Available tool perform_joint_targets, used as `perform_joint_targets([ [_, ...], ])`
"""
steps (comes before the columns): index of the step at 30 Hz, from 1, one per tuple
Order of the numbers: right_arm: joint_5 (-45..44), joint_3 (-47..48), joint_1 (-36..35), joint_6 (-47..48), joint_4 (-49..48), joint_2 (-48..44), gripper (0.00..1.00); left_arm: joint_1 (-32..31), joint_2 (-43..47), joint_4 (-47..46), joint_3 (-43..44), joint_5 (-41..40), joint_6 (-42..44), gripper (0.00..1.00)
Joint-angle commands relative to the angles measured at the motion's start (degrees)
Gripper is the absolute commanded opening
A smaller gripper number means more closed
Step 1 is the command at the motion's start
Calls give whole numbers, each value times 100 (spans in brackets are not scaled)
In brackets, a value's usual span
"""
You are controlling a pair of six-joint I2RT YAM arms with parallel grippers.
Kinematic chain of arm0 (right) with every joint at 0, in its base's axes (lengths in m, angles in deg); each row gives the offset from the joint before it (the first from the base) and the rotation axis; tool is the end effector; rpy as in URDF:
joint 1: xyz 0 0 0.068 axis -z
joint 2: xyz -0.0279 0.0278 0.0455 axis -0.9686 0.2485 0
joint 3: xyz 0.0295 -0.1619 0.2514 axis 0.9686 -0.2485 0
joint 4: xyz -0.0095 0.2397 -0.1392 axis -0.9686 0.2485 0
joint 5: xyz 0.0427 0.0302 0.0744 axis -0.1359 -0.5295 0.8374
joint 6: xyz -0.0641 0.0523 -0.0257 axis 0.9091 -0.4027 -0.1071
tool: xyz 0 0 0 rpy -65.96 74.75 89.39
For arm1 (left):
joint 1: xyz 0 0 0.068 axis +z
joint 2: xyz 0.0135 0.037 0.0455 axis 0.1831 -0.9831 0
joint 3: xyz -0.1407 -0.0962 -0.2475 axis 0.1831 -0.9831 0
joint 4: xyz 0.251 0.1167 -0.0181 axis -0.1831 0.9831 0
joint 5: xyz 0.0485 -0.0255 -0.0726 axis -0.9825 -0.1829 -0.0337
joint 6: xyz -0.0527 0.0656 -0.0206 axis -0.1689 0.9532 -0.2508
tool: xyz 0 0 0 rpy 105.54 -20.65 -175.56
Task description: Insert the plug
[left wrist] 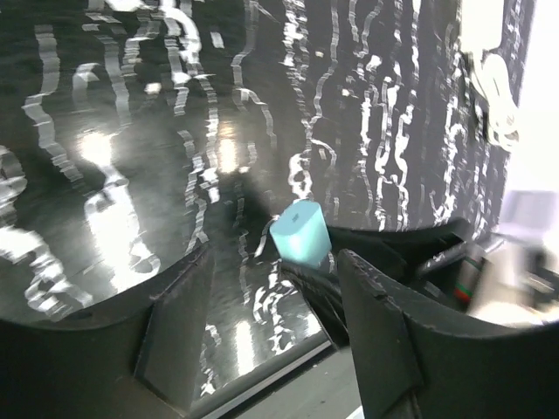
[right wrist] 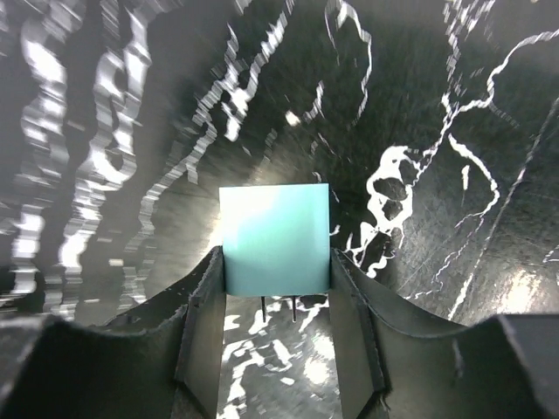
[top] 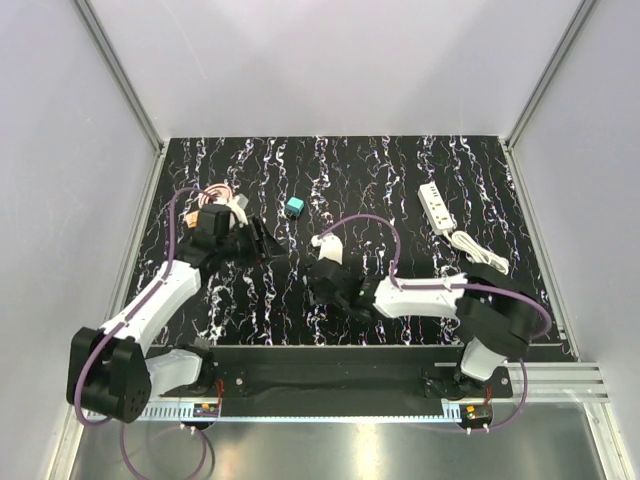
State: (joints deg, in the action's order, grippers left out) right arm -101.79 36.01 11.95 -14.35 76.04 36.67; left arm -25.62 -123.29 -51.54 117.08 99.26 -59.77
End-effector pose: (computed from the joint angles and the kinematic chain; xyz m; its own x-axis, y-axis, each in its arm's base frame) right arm 0.1969 0.3300 0.1630 -0.6366 -0.1571 -0.7550 -0.4192 0.8923 0.1678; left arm 0.2519 -0.0999 0.2350 -0.8384 -0.3366 -0.4286 0.0327 0.7539 -0.6561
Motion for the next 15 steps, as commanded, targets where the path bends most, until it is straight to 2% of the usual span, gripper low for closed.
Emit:
perform_joint_targets([
  [1, -275, -248, -33, -339, -1101, -637, 5, -224, -244, -939, 28, 266, -227, 60],
  [5, -397, -416, -24, -322, -1349, -919, 6, -470, -691, -1168, 186, 318, -341, 54],
  [15, -609, -495, -24, -217, -1410, -1183, 6, -822, -1237, -1669, 327, 758, -472, 51],
])
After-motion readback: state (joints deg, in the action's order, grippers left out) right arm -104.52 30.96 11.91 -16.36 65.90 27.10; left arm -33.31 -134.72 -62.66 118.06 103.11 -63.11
